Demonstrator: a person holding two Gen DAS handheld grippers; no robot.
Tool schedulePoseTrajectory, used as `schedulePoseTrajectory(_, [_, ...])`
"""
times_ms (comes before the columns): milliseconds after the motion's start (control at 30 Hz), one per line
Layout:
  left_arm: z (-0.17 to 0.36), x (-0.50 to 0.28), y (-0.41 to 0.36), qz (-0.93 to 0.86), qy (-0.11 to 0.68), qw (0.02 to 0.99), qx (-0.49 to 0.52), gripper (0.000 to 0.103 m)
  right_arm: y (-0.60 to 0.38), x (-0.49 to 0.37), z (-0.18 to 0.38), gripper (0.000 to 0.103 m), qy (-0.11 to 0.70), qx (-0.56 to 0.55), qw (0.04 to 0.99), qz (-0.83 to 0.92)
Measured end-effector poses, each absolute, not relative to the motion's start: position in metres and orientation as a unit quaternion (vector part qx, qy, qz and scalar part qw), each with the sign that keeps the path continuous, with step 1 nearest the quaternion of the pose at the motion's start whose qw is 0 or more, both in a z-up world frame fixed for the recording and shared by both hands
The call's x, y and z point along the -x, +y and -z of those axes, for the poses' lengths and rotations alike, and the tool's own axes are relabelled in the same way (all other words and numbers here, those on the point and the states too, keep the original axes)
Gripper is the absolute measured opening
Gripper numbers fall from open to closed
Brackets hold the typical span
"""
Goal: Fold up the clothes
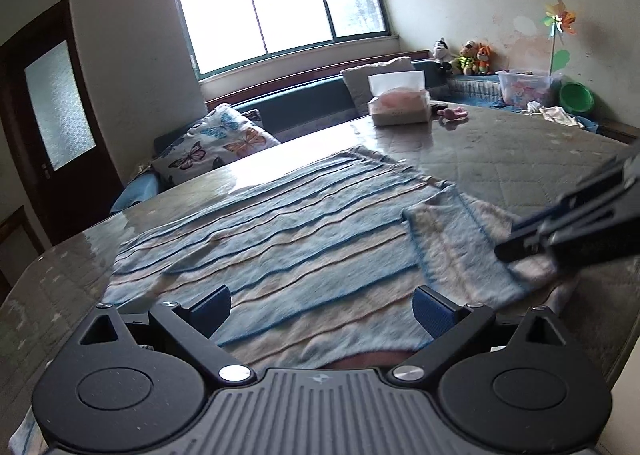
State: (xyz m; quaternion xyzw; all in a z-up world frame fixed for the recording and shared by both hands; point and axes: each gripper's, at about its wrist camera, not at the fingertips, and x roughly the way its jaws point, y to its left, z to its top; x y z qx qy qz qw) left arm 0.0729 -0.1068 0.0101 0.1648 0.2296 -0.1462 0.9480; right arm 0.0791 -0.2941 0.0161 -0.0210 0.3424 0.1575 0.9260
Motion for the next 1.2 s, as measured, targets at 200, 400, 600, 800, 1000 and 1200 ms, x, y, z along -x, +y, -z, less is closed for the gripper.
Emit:
schedulePoseTrajectory(200, [-0.005,-0.083,-0.124,0.164,0.236,0.942,-0.173,0.099,-0.309,-0.095,-0.014,0.024,0.349,0.031,0.927,-0.135])
schedulePoseTrajectory(400, [0.005,-0.092,-0.127,0.163,0.254,0.937,-0.177,0.099,-0.309,-0.143,-0.011,0.024,0.347,0.038,0.929,-0.127])
schedulePoseTrajectory(600, [0.006,-0.095,-0.125,0.164,0.259,0.936,-0.172,0.099,-0.301,-0.173,0.001,0.024,0.349,0.059,0.928,-0.118])
schedulePoseTrajectory(800, [0.001,-0.091,-0.115,0.151,0.258,0.94,-0.163,0.099,-0.292,-0.167,-0.001,0.028,0.343,0.073,0.928,-0.128])
schedulePoseTrajectory(1000, [-0.008,-0.079,-0.079,0.106,0.257,0.948,-0.153,0.099,-0.279,-0.161,-0.004,0.03,0.331,0.095,0.931,-0.122])
schedulePoseTrajectory(1200, [-0.011,-0.06,-0.022,0.027,0.261,0.955,-0.136,0.099,-0.263,-0.124,-0.01,0.036,0.335,0.113,0.923,-0.152])
